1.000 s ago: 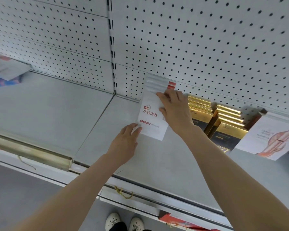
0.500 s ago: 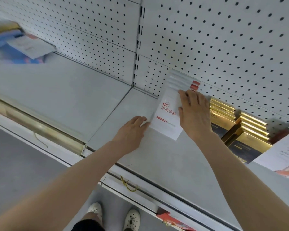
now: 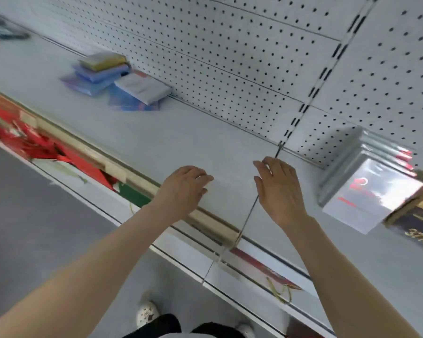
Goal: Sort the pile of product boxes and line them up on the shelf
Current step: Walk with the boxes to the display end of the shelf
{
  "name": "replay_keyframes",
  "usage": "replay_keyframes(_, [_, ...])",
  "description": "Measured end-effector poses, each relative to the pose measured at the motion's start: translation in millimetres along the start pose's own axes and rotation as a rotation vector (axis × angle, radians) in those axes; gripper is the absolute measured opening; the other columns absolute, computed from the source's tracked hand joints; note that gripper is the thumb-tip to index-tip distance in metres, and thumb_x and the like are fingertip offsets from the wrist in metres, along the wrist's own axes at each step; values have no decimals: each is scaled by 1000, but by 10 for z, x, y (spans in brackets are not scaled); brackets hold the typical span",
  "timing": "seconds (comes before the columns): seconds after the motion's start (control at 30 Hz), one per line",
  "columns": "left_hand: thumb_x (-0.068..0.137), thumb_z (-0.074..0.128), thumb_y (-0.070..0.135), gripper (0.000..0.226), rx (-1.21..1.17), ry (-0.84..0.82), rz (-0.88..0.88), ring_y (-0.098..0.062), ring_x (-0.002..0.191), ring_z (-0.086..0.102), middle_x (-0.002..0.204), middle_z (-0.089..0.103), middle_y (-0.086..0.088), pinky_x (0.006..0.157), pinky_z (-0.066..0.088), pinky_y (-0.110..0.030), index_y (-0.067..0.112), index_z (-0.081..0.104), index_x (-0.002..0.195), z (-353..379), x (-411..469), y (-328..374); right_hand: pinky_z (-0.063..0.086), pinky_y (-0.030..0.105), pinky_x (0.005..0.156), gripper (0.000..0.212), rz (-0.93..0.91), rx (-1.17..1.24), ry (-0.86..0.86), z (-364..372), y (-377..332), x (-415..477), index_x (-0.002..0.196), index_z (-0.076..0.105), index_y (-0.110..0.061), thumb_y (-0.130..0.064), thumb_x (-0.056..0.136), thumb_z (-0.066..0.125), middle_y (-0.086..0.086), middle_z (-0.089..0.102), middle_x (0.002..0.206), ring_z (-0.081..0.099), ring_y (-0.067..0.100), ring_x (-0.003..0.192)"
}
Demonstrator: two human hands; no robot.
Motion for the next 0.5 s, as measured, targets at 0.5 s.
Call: replay_keyframes(0.5, [87,67,13,34,70,-32,-266,-33,110,60,117,66,-12,98,45,-44,11,66,121,-802,-383,-2496,45,41,90,33,7,137,-108,851,-1669,1612,126,60,-8,-19,94,57,13,61,120,58,31,107])
Point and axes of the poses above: each hand's wrist, its own x-axis towards the middle knuckle, its own z-axis out of the palm, y = z × x, the point moved 5 cm from there along x, towards the middle knuckle
